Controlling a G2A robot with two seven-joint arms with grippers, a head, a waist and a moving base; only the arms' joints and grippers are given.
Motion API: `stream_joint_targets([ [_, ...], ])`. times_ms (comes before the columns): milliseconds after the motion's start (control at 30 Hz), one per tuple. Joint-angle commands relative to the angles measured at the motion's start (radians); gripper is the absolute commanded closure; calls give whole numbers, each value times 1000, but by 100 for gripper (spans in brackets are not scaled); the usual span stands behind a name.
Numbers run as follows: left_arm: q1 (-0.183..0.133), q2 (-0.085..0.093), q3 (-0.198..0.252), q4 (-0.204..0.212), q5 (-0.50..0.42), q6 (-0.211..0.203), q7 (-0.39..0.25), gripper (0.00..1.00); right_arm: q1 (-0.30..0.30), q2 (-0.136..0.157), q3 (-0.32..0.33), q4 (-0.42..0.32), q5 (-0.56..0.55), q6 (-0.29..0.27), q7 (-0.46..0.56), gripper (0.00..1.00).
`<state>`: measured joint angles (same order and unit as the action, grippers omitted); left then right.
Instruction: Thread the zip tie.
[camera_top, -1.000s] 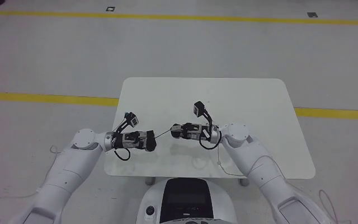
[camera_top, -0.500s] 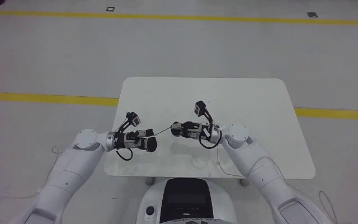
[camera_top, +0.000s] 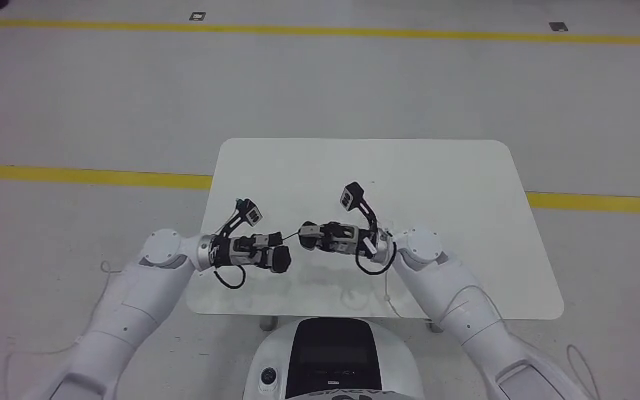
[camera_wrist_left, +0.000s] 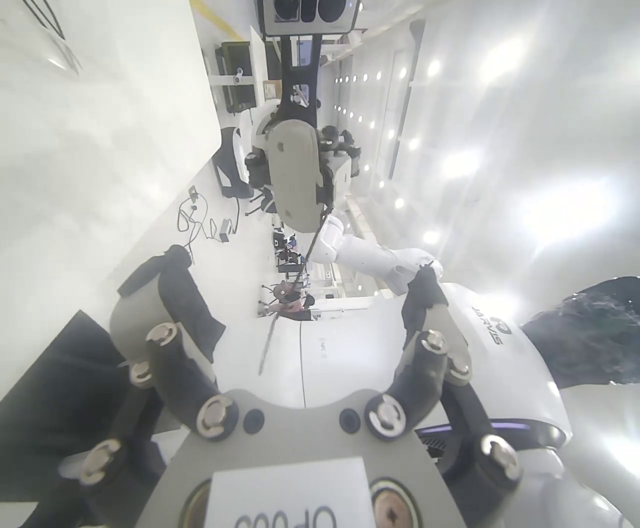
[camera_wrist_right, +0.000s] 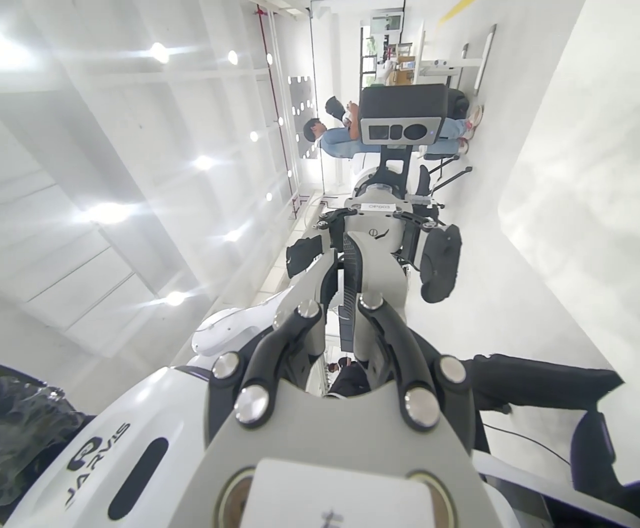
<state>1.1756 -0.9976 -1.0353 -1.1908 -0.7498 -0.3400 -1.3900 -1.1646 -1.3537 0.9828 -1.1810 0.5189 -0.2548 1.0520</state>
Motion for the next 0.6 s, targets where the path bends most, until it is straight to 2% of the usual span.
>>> stream_joint_targets([
  [0, 0, -3, -2, -1, 0, 0, 0, 0, 1, 0, -1, 2, 11, -1, 11, 100],
  [200, 0, -9, -2, -12, -1, 0, 0, 0, 5, -1, -9, 9, 37, 4, 34, 100],
  [400, 0, -9, -2, -12, -1, 0, 0, 0, 7, -1, -7, 15, 40, 4, 16, 100],
  [467, 5, -9, 4, -30, 10, 6, 32, 0, 4, -2, -7, 10, 38, 6, 5, 100],
  [567, 10, -8, 3, -42, 15, 9, 41, 0, -10, 1, -6, -15, 30, 7, -18, 100],
])
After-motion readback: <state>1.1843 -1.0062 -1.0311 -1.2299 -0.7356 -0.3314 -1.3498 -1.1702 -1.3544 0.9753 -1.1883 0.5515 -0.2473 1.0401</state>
